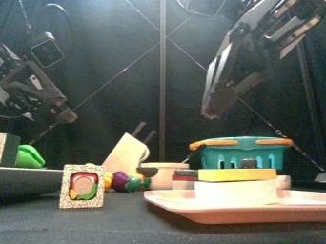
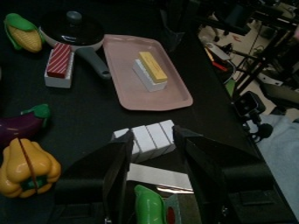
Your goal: Grab egg sushi
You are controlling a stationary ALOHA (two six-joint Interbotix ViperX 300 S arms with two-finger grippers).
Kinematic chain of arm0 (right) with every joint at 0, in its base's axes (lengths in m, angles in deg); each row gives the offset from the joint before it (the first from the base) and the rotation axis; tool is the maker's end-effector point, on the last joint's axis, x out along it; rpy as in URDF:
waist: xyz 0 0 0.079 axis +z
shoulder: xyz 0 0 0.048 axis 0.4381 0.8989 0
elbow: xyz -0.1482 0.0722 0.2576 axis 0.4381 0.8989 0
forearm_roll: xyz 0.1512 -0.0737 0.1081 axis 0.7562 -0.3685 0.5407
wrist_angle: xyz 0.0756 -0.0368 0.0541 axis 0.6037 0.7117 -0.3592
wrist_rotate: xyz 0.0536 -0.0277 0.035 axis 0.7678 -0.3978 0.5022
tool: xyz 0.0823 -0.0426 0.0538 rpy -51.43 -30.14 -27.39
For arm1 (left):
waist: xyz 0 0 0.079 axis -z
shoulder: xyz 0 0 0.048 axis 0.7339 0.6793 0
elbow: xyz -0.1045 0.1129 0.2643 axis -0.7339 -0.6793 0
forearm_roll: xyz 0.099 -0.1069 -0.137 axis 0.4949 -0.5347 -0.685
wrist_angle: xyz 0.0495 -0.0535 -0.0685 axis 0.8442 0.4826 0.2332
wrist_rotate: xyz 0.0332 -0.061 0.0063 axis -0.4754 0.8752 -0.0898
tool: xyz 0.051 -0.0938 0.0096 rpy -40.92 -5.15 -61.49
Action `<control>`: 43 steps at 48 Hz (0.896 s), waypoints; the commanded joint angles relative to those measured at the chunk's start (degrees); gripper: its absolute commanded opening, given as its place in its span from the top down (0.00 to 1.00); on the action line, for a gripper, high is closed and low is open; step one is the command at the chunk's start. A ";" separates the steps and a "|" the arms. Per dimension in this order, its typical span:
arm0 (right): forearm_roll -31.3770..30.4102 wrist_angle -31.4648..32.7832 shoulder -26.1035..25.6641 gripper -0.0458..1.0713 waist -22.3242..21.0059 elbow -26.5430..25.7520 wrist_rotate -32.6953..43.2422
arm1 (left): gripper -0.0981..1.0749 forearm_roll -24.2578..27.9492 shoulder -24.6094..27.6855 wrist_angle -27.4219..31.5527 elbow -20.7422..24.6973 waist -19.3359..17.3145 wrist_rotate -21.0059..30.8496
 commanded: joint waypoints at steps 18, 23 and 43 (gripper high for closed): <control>5.01 -10.46 -9.14 0.50 -2.64 3.60 0.09 | 0.23 -0.09 0.00 -0.18 1.14 0.09 0.00; 7.47 -11.87 -9.93 0.45 -3.25 5.63 0.09 | 0.23 -0.09 0.00 -0.18 1.14 0.09 0.00; 8.79 -12.48 -8.09 0.20 -3.08 11.34 0.09 | 0.23 -0.18 0.00 -0.18 1.14 0.09 0.00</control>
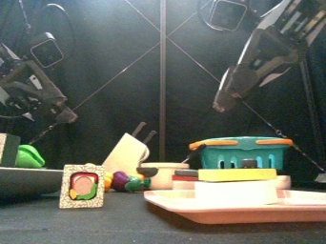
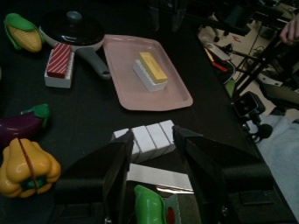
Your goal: Grab egg sushi
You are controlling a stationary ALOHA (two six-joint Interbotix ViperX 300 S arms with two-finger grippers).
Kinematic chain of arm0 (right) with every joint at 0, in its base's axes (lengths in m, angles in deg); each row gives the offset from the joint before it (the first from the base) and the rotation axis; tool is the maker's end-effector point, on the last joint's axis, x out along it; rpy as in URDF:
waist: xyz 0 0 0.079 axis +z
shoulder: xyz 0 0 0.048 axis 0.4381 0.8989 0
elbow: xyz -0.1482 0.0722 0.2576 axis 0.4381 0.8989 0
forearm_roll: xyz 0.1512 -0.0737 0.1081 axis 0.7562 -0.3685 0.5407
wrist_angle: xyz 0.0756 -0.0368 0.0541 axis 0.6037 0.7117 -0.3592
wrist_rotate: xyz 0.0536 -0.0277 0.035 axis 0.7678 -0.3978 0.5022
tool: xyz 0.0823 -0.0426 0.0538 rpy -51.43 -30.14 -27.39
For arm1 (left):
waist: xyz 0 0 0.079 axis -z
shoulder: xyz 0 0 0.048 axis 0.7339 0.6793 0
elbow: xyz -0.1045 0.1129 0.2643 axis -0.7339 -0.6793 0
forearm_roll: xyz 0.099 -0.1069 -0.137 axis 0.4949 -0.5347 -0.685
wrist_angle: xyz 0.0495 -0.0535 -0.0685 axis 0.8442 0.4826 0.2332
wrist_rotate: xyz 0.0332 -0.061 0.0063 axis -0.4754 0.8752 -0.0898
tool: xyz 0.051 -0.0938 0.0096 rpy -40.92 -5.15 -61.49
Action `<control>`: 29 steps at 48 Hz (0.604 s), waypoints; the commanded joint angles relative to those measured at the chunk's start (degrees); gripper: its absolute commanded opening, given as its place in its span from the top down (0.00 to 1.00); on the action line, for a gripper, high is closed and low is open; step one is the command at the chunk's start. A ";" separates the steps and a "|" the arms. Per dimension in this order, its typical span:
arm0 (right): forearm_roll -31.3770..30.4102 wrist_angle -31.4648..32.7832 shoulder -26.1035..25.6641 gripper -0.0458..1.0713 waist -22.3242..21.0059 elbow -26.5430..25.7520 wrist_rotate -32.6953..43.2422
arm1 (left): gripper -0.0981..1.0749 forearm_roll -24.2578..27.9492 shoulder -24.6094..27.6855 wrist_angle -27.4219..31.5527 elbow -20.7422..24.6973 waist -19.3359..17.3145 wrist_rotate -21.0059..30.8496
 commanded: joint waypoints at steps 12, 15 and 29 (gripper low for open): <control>-0.35 -0.53 3.87 0.03 0.18 -0.70 -0.18 | 0.23 -0.26 -0.09 -0.26 0.97 0.09 0.00; -0.70 -0.53 4.75 0.03 0.18 -0.79 -0.18 | 0.23 -0.18 -0.09 -0.26 1.05 0.09 -0.09; -2.37 -0.18 8.35 0.03 0.35 -2.46 -0.26 | 0.23 -0.18 0.00 -0.26 1.05 0.18 0.00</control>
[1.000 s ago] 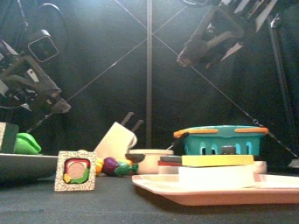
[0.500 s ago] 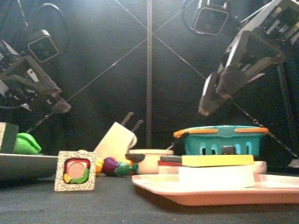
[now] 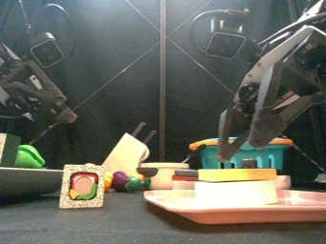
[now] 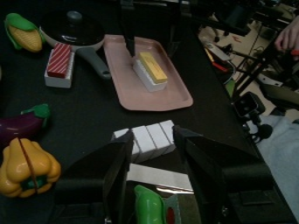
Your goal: Grab egg sushi
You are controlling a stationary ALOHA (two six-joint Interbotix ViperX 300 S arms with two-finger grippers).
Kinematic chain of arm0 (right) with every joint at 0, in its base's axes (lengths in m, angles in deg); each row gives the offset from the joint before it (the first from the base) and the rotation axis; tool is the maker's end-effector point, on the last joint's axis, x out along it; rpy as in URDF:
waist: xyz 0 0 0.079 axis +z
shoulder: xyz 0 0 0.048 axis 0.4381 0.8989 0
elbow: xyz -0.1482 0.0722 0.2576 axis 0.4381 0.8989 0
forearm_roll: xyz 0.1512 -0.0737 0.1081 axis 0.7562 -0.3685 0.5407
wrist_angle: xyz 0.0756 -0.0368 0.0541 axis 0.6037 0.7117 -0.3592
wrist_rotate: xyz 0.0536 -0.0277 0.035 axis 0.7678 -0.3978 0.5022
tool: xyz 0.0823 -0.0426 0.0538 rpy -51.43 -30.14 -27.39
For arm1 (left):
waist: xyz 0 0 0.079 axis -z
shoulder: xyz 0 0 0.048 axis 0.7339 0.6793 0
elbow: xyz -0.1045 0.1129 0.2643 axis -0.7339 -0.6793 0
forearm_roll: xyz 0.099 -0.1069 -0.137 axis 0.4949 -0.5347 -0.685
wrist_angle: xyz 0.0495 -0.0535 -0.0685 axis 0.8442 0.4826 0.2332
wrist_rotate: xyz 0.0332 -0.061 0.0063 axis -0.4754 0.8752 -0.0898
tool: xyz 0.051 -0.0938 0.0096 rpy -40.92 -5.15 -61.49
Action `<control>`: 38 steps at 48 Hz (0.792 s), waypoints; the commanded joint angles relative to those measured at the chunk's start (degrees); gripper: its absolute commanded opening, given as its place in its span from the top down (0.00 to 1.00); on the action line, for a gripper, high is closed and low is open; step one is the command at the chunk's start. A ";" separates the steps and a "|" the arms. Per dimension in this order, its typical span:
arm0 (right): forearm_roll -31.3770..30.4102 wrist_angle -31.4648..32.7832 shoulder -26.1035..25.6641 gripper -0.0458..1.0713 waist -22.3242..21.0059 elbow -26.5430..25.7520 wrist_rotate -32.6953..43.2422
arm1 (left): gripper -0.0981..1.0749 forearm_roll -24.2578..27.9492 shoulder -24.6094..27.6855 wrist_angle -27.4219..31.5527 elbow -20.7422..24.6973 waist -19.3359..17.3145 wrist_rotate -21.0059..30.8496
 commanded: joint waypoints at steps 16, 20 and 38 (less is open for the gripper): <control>-2.29 4.31 4.92 0.03 0.79 -5.19 -0.26 | 0.23 0.00 -0.09 -0.26 1.05 0.09 -0.09; -2.29 4.48 5.10 0.03 0.79 -5.10 -0.26 | 0.23 0.00 0.00 -0.26 1.05 0.09 -0.09; -2.29 5.62 6.50 0.23 1.14 -5.10 0.00 | 0.23 0.00 0.00 -0.26 0.97 0.09 0.00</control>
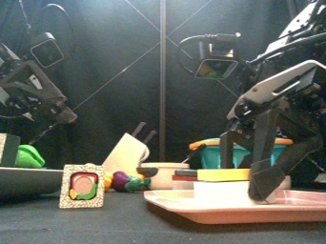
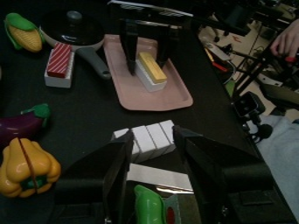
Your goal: Grab egg sushi
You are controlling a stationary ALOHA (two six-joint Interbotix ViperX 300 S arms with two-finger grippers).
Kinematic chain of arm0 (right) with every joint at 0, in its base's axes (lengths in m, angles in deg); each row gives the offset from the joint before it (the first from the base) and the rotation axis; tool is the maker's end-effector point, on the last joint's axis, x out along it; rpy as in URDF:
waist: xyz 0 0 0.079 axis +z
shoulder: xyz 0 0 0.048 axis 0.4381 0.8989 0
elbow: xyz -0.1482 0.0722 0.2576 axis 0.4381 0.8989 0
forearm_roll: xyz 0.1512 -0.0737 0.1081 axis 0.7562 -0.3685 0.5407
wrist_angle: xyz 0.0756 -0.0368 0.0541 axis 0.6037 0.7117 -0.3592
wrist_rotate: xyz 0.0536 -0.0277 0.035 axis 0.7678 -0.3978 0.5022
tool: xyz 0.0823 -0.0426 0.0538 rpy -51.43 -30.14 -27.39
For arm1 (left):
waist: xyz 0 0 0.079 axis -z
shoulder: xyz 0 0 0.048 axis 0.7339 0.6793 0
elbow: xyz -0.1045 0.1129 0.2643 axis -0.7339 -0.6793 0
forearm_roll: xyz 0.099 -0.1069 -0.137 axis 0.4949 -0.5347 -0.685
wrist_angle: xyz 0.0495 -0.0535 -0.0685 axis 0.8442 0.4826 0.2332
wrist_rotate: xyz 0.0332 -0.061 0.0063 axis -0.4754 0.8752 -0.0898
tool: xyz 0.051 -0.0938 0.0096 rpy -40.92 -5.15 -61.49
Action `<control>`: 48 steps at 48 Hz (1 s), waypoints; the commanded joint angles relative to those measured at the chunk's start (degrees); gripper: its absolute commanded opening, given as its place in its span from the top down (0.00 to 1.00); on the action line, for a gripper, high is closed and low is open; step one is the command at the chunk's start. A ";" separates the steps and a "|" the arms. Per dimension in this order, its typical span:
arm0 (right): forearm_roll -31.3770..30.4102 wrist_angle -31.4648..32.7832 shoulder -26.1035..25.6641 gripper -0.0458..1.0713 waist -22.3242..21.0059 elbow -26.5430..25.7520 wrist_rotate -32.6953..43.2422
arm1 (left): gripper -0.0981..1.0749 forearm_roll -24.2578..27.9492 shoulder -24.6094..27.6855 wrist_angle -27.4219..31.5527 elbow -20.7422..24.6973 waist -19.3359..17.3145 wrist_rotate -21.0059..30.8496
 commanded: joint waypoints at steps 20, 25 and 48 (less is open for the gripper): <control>-0.26 0.53 -4.22 0.45 -0.44 -2.64 0.18 | 0.22 -2.20 -0.09 -0.26 2.90 0.09 -0.44; -0.35 0.53 -5.54 0.45 -0.62 -3.60 -0.26 | 0.22 -2.29 -0.09 -0.26 3.78 0.09 -0.62; -4.39 0.44 -6.59 0.46 -5.71 -6.68 0.18 | 0.11 -3.69 0.88 -0.26 7.21 -0.18 -7.47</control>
